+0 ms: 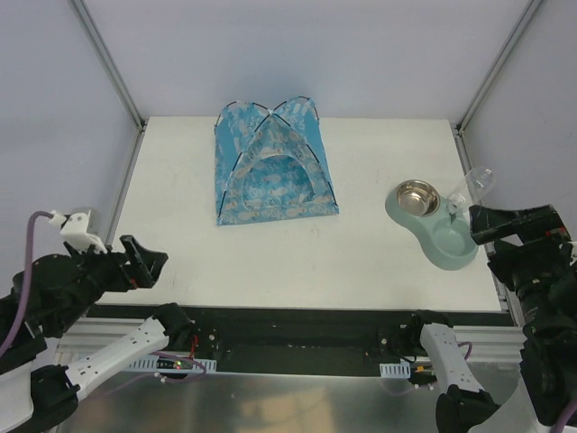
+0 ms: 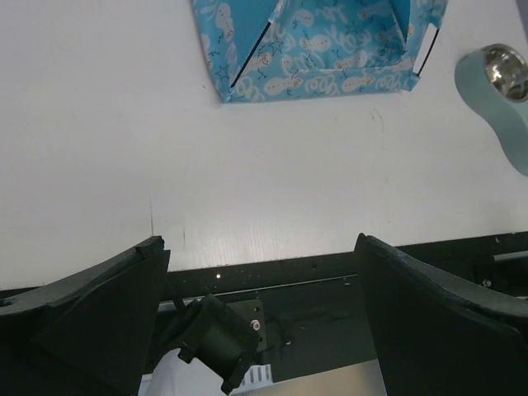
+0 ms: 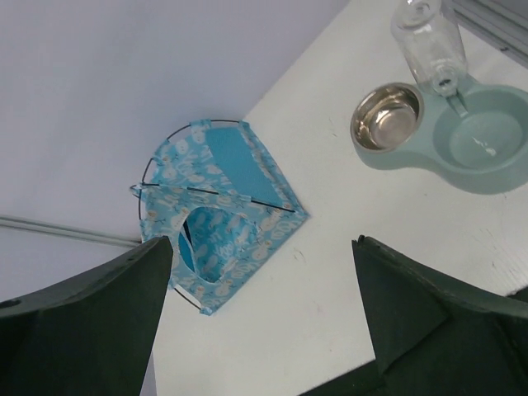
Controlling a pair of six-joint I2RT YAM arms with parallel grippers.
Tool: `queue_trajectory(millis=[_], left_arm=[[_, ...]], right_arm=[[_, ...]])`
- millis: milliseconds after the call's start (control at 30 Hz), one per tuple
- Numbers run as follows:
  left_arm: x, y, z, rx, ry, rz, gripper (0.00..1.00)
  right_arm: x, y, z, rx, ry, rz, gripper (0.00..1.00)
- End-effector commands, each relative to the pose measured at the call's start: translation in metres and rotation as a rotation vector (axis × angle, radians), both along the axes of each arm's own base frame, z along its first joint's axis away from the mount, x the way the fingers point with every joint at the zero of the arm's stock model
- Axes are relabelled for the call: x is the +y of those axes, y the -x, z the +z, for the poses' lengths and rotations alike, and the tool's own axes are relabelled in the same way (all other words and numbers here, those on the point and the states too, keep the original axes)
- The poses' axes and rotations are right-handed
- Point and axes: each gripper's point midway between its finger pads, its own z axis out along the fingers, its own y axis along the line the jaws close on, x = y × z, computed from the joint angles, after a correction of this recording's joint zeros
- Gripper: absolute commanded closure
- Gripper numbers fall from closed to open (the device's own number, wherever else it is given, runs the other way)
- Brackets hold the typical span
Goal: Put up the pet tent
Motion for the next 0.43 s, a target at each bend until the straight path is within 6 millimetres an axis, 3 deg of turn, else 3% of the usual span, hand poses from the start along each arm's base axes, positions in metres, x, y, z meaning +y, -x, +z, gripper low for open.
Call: queue_trajectory(millis=[0, 100, 200, 400], left_arm=[[0.031, 0.024, -0.006, 0.019, -0.010, 0.049, 0.01], [0.036, 0.033, -0.009, 0.047, -0.019, 0.043, 0.02], [0.041, 0.036, -0.009, 0.034, 0.003, 0.056, 0.01], [0.043, 0.041, -0.004, 0.014, 0.023, 0.046, 0.02]], right_arm=[[0.009, 0.033, -0.045, 0.276, -0.022, 0.045, 0.01], [0.009, 0.034, -0.050, 0.292, -0.008, 0.053, 0.01], [0.026, 0.035, -0.050, 0.283, -0.024, 0.157, 0.01], [0.033, 0.029, -0.050, 0.273, -0.050, 0.191, 0.01]])
